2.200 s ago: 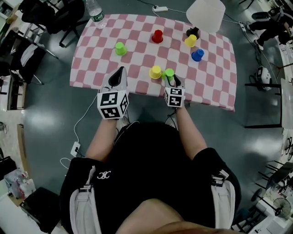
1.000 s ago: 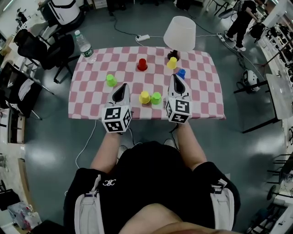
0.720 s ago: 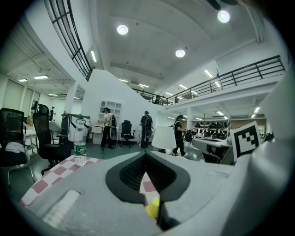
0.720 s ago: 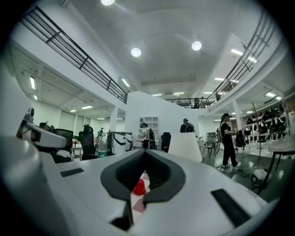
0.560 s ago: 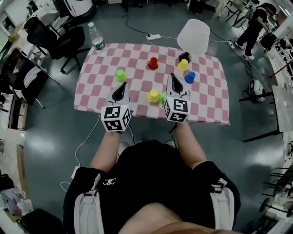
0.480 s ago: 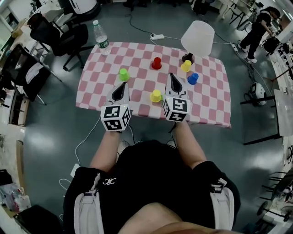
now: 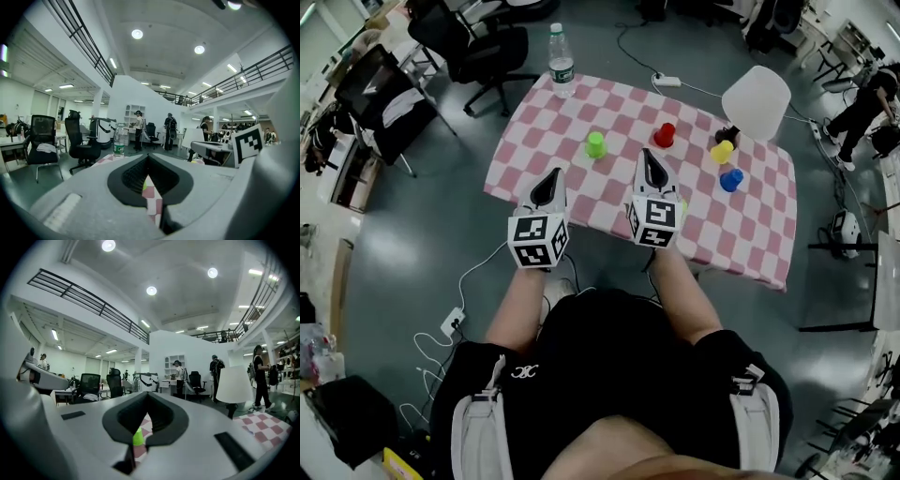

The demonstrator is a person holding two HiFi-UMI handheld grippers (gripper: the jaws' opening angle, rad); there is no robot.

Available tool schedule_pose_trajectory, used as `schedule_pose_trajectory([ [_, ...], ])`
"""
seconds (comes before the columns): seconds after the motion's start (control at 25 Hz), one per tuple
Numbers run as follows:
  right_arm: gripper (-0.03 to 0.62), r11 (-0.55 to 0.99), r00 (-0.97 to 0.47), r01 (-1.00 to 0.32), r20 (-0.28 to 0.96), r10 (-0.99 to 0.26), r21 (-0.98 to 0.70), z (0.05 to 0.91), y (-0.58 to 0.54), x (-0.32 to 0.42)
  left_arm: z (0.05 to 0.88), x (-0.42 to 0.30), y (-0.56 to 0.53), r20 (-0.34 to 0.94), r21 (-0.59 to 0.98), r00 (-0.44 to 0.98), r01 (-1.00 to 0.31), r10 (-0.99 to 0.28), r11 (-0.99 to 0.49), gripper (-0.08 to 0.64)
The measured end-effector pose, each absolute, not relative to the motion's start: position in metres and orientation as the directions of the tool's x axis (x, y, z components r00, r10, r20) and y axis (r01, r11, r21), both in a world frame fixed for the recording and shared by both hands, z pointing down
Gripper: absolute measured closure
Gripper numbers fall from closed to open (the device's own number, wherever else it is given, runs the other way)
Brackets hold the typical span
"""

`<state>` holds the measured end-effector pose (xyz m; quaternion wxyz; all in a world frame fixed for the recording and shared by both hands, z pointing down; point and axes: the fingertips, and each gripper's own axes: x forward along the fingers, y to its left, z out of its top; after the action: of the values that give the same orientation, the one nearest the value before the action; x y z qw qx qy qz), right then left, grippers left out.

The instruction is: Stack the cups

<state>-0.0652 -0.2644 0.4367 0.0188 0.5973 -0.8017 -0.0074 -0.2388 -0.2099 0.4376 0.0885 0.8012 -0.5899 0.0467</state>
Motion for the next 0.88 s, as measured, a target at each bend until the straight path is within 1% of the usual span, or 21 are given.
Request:
schedule_pose_trajectory([
  [0.24,0.589,0.33,-0.33,-0.944,0.054,-0.943,-0.006,0.45,-0.275,-0.097,0.442,-0.275,-0.204,0.199,0.087,0.229,-0.973,-0.953,-0.216,0.545],
  [0.44,0.588,0.355,-0.354,-0.935,0.046,-0.934,0.012,0.463,-0.288,-0.118,0.45,-0.293,-0.201,0.217,0.092,0.203,-0.978,-0.955,-0.187,0.545],
  [0.48,0.563,0.374,-0.373,-0.927,0.05,-0.926,0.007,0.468,-0.292,-0.123,0.453,-0.296,-0.201,0.222,0.094,0.196,-0.979,-0.955,-0.18,0.545],
  [0.52,0.492,0.4,-0.399,-0.917,0.061,-0.915,-0.002,0.473,-0.296,-0.13,0.457,-0.3,-0.202,0.228,0.098,0.19,-0.98,-0.955,-0.172,0.545],
  [0.56,0.437,0.424,-0.423,-0.906,0.078,-0.903,-0.008,0.48,-0.301,-0.137,0.46,-0.304,-0.202,0.236,0.1,0.183,-0.981,-0.954,-0.164,0.545],
  [0.72,0.388,0.462,-0.455,-0.887,0.162,-0.876,0.007,0.512,-0.318,-0.156,0.474,-0.316,-0.2,0.267,0.096,0.166,-0.985,-0.949,-0.145,0.545],
  [0.88,0.371,0.465,-0.447,-0.885,0.256,-0.857,0.011,0.548,-0.334,-0.171,0.484,-0.331,-0.201,0.289,0.092,0.151,-0.987,-0.945,-0.13,0.545],
])
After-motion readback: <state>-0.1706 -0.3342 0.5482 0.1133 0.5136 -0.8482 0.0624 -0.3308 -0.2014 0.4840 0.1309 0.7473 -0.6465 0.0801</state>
